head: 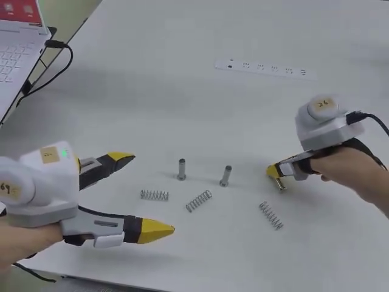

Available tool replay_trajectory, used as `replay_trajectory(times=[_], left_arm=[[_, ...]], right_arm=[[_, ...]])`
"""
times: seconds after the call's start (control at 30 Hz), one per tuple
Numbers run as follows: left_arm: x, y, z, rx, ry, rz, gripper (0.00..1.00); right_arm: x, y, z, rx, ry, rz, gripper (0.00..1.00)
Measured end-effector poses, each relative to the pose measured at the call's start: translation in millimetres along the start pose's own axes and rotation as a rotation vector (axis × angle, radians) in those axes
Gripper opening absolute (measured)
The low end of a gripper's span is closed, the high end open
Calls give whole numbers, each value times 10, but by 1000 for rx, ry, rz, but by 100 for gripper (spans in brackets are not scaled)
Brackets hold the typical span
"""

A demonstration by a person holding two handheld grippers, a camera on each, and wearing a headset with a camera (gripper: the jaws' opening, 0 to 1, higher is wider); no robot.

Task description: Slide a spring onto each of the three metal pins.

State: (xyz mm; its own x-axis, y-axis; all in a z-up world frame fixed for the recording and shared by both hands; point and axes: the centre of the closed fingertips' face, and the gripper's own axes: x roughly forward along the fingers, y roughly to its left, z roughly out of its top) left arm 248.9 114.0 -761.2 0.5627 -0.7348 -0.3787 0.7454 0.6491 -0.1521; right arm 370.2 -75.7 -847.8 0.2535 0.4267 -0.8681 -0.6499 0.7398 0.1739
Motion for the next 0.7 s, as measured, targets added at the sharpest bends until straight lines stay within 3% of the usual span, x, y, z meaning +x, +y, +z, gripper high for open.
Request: replay_trajectory(times=[0.4, 0.7], left_arm=[[18, -12, 11, 1, 2, -9, 93], [36, -20, 17, 5, 2, -11, 92]], right_arm=[[-33, -19, -15, 74, -32, -8, 5], [-108, -2, -31, 72, -64, 8, 5]])
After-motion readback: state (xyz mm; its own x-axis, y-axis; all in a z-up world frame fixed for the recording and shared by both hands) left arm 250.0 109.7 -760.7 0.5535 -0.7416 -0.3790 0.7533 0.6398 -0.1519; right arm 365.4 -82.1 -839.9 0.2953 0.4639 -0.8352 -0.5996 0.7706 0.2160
